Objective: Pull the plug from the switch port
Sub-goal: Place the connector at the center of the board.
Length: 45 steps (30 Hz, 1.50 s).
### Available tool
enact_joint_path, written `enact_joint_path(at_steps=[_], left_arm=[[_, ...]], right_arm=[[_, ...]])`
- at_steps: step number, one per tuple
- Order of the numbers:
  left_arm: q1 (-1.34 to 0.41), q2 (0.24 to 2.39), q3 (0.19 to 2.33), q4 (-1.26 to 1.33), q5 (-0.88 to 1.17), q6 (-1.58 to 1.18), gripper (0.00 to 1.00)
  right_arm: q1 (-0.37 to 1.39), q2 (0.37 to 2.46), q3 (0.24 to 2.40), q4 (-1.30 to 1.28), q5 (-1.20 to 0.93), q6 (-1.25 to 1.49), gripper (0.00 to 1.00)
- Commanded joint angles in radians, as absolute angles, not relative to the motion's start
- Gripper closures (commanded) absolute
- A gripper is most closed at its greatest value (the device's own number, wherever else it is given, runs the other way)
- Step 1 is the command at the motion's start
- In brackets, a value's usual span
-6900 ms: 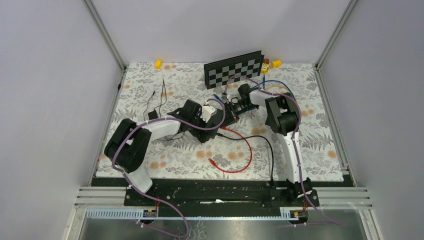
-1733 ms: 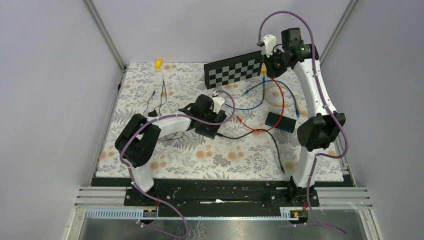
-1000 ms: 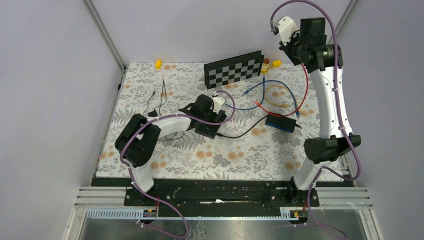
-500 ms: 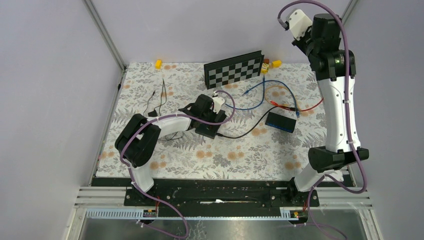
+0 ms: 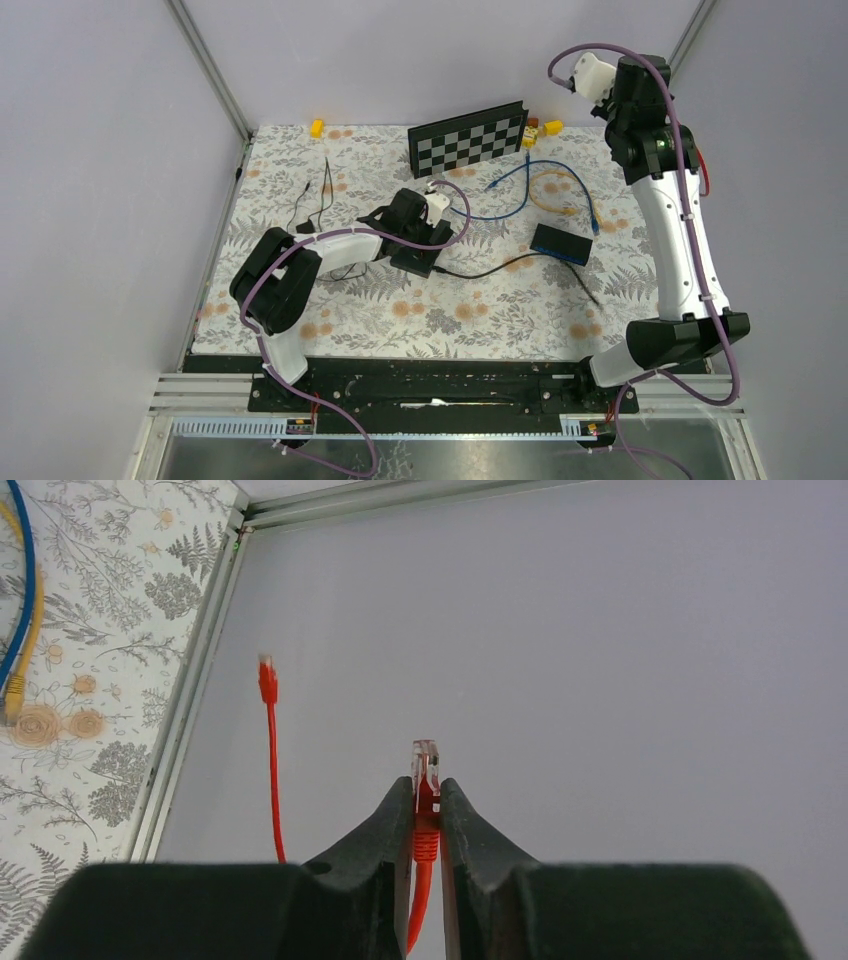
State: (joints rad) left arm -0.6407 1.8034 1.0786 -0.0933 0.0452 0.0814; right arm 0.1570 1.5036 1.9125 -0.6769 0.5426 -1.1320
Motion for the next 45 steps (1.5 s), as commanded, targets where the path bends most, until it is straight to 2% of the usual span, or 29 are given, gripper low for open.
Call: enact_joint_path(at_steps=[1, 9, 18, 29, 45], left_arm=[[-0.63, 1.785, 1.09, -0.158, 0.003, 0.1, 0.02], [-0.629, 1.778, 1.089, -0.161, -0.023, 0.1, 0.02], [-0.629, 1.781, 1.092, -0.164, -0.021, 0.098, 0.02], [-0.629, 1.799, 1.104, -0.169, -0.015, 0.091, 0.02], [-0.629, 1.8, 1.105, -0.178, -0.007, 0.092, 0.01]], right_arm=[[0.164, 1.5, 1.923, -0.612, 0.542, -1.124, 1.0], [0.164, 1.599, 2.041, -0.627, 0.357, -0.942, 1.0], [0.164, 1.795, 2.196, -0.626, 0.075, -0.652, 1.0], [0.164, 2.002, 2.3, -0.592, -0.208, -0.433, 1.0], [0.131, 2.267, 2.305, -0.568, -0.045, -0.502, 0.94]])
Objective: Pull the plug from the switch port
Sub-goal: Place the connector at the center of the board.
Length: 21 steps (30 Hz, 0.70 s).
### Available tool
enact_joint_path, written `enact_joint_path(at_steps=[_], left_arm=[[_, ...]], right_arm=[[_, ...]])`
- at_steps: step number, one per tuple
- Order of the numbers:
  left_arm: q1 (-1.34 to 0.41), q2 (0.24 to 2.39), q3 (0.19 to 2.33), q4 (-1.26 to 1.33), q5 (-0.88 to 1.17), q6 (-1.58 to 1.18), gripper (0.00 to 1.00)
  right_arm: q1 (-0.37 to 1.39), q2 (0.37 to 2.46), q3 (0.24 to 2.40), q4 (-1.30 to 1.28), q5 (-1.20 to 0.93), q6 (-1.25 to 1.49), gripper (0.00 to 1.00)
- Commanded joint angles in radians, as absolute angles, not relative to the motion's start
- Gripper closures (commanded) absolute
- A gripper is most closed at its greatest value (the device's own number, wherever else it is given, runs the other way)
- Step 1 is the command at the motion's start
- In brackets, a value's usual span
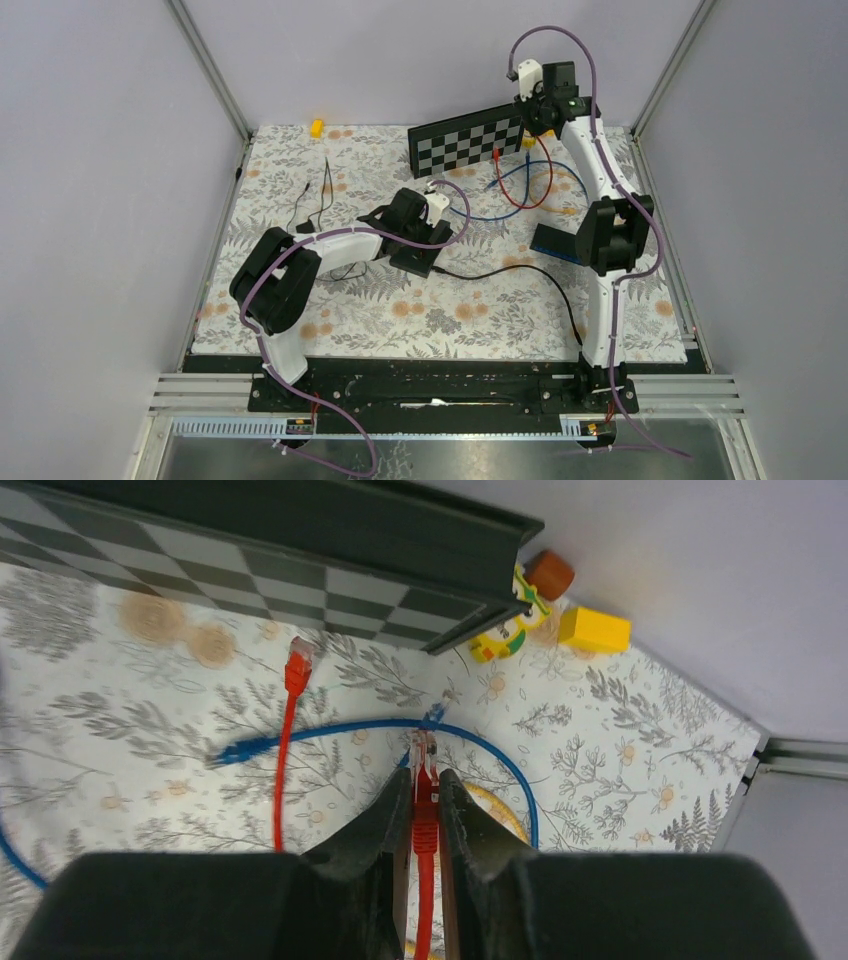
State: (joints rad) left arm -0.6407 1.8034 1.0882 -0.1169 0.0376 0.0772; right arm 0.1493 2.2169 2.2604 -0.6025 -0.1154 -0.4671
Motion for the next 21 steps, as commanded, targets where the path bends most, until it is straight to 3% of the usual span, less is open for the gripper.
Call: enact_joint_path(at_steps=[1, 6, 9, 16, 21], left_arm=[[-0.629, 1.799, 1.107, -0.178, -0.008, 0.093, 0.01], [-0.629, 1.795, 1.114, -0.184, -0.017, 0.097, 0.01], [-0.629, 1.783, 1.118, -0.184, -0.036, 0.099, 0.01], [-0.629, 1.752, 1.129, -0.173, -0.104, 0.145, 0.01], [-0.627, 1.701, 1.119, -0.169, -0.076, 0.168, 0.01]], right_arm=[[0.126, 2.279, 2.306, -0.566, -0.025, -0.512, 0.93], [0.118, 2.328, 2.317, -0.554, 0.087, -0.577, 0.81], [0.116, 2.323, 2.311, -0.554, 0.104, -0.576, 0.61], [0.117, 2.187, 2.179, -0.519, 0.052, -0.528, 0.25], [0.116, 2.03, 1.989, -0.496, -0.078, -0.476, 0.18]])
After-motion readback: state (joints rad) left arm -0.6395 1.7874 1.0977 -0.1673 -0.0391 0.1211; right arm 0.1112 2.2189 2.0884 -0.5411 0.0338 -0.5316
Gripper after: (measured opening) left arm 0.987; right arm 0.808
